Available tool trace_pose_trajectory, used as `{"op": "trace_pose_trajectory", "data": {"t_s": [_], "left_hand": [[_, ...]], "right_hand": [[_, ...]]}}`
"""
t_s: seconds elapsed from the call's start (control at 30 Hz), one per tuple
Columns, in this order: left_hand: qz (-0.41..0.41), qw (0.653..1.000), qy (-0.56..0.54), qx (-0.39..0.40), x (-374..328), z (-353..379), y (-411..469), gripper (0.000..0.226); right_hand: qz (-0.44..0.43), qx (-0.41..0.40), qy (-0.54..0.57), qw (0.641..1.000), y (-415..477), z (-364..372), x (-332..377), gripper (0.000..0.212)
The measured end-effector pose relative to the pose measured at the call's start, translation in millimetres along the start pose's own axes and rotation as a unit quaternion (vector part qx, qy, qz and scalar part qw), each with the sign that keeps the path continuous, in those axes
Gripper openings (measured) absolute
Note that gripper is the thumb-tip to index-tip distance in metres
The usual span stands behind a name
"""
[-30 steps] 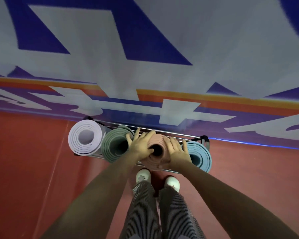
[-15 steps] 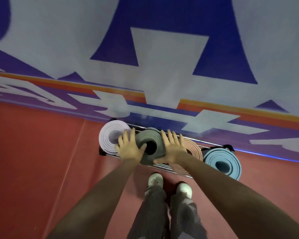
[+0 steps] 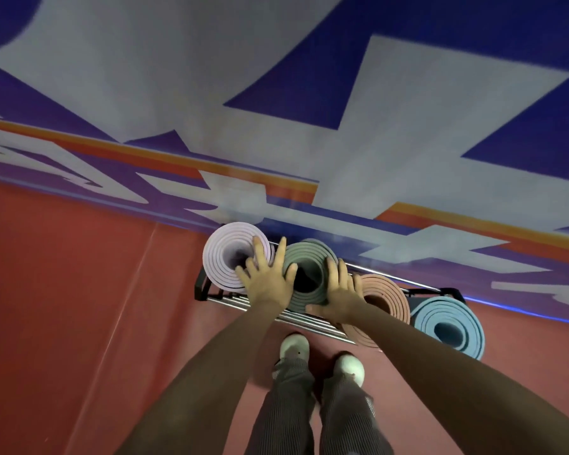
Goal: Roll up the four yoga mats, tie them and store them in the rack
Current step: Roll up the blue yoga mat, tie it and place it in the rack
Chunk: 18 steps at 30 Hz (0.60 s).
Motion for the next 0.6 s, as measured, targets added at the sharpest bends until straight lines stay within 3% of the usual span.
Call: {"op": "trace_pose_trajectory", "data": {"t_s": [0.17,0.37,0.6], "left_hand": [[-0.041,0.981,-0.160,-0.103,38,-26,-8,0.077],[-0.083,0.994,-0.056,-0.040,28,-19,-2,0.065],[-0.103,0.990,-0.090,-0.022,29,-11,-4,0.064]], "right_hand": [[-0.015,-0.030,-0.025,0.999,-5,-7,29,0.129],[-0.015,0.005,-0.068,0.998,7,-6,22,0.123],[-0.029,0.007,-0.046,0.998,8,-7,19,0.122]]}}
Point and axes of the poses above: each hand's wrist, its own y-axis towards the middle knuckle, its own z-axis out of the palm, x = y × z, the point moved 9 cm from there along y, towards the middle knuckle, and after that the axes turned 13 degrees about -y, right-handed, at the moved point
